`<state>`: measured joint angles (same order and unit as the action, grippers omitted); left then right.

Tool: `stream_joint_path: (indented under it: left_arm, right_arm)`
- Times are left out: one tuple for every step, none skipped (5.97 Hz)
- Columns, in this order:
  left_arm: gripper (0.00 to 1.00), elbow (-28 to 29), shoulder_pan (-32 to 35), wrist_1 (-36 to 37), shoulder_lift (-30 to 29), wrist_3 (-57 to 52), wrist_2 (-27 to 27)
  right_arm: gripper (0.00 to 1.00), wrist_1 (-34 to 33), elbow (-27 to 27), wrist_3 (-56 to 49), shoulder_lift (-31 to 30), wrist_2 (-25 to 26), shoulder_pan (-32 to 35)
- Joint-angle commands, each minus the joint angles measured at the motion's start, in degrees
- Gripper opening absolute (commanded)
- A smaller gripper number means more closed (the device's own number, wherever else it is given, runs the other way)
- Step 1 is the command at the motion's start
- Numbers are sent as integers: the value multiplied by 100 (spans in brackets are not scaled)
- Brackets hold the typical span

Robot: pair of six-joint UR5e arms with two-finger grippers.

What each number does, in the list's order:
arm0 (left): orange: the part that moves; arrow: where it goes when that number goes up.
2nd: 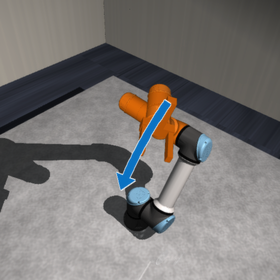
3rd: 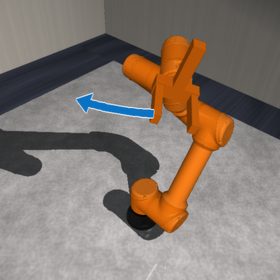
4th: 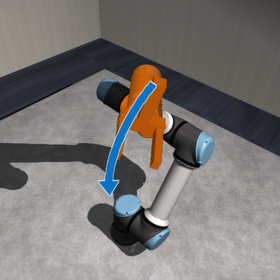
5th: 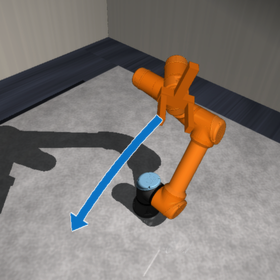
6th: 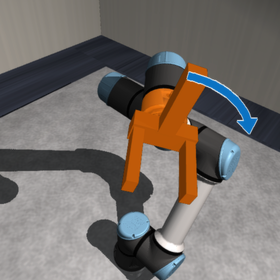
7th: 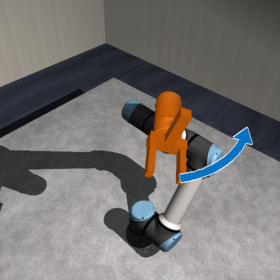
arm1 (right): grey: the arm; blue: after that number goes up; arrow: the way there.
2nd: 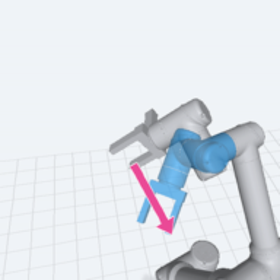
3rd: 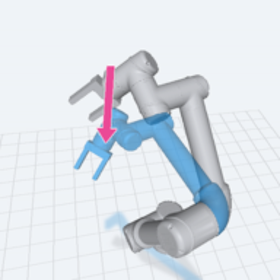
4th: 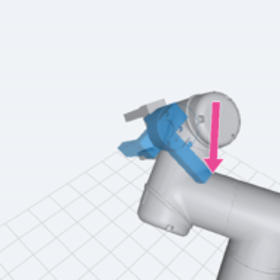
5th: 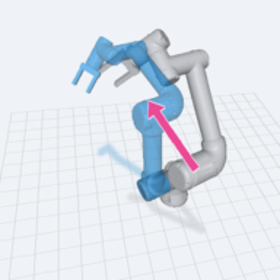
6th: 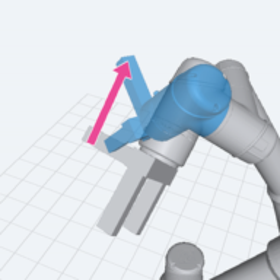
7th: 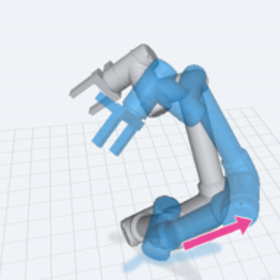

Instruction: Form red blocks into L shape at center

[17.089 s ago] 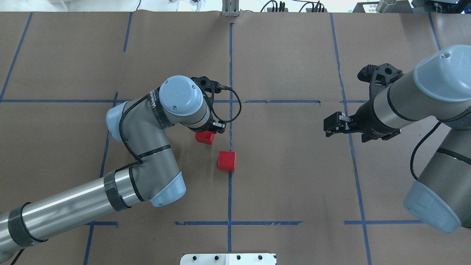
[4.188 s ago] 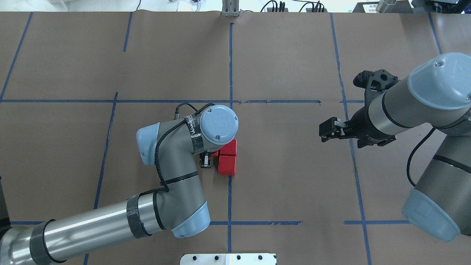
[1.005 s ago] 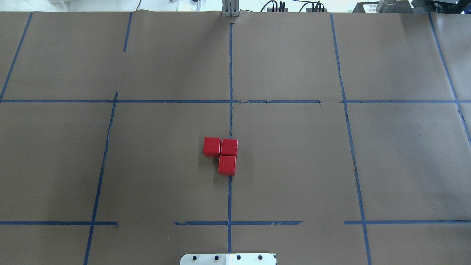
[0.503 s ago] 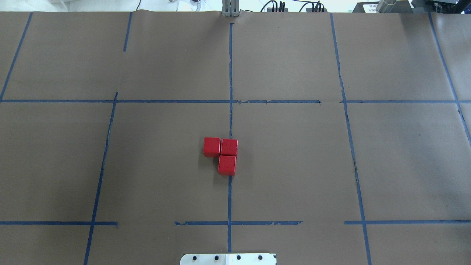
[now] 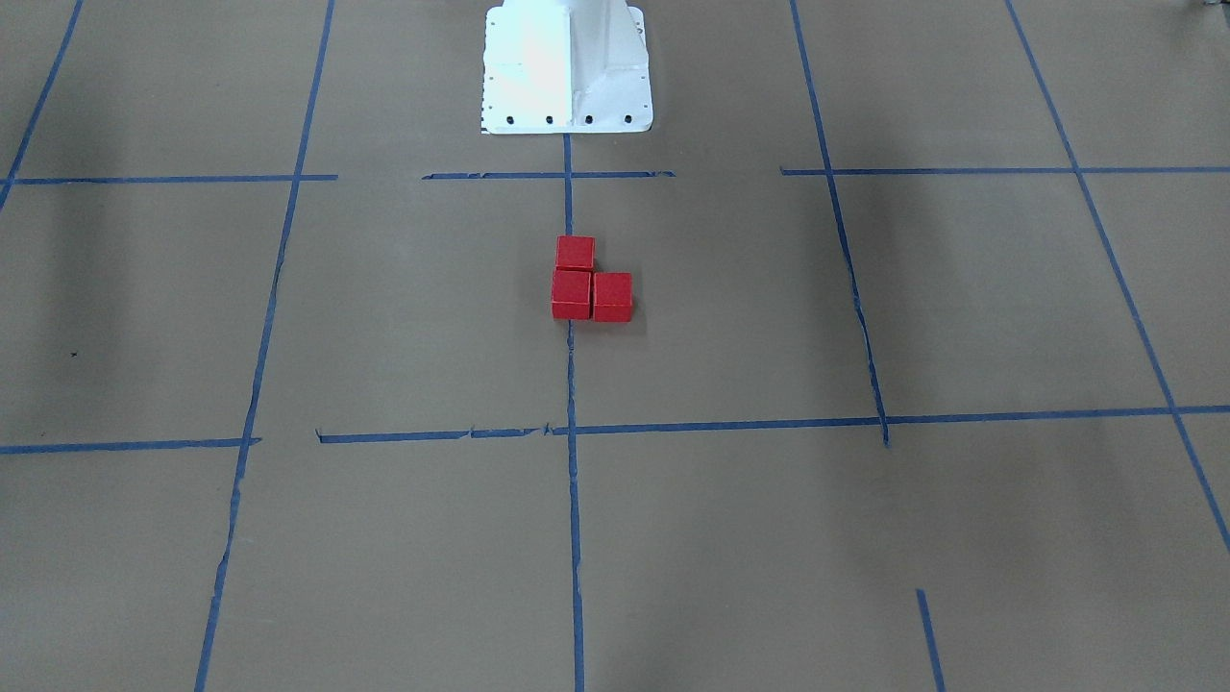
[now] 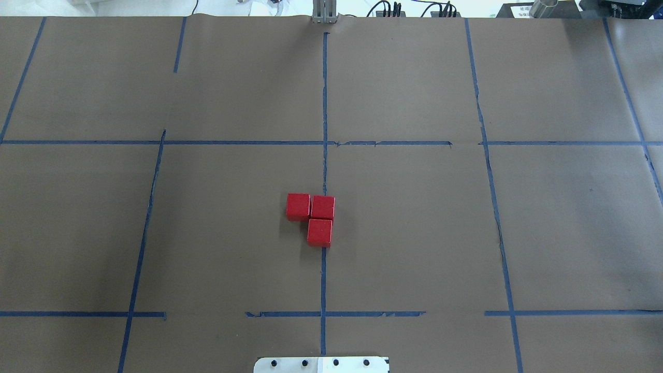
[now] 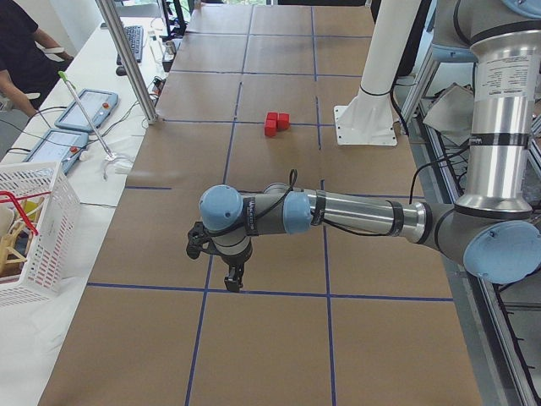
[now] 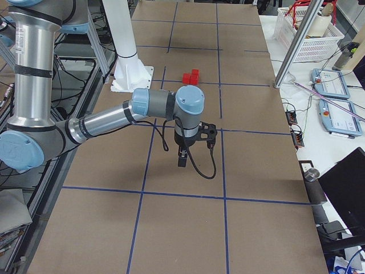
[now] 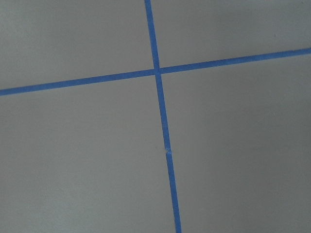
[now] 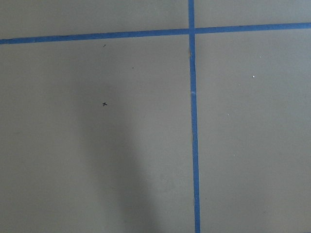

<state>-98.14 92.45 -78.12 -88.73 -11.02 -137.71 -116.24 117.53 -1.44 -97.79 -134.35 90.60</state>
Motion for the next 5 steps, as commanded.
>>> stream_joint_path:
  left_arm:
    - [100,22,1,-88,48,92,7]
    - [100,40,-8,-237,57,135,7]
    - [100,23,1,-273,66,161,-11]
    - [100,57,-17,-265,49,170,-54]
    - [100,49,-34,-274,66,136,-2]
  right_arm:
    - [100,301,-422,3,102,-30,-42]
    - [100,1122,-876,73,94,-38,-43]
    - [100,1252,-916,73,103,-47,-43]
    - [100,1244,-890,65,103,-73,-43]
    - [100,1244,-864,73,94,-74,-43]
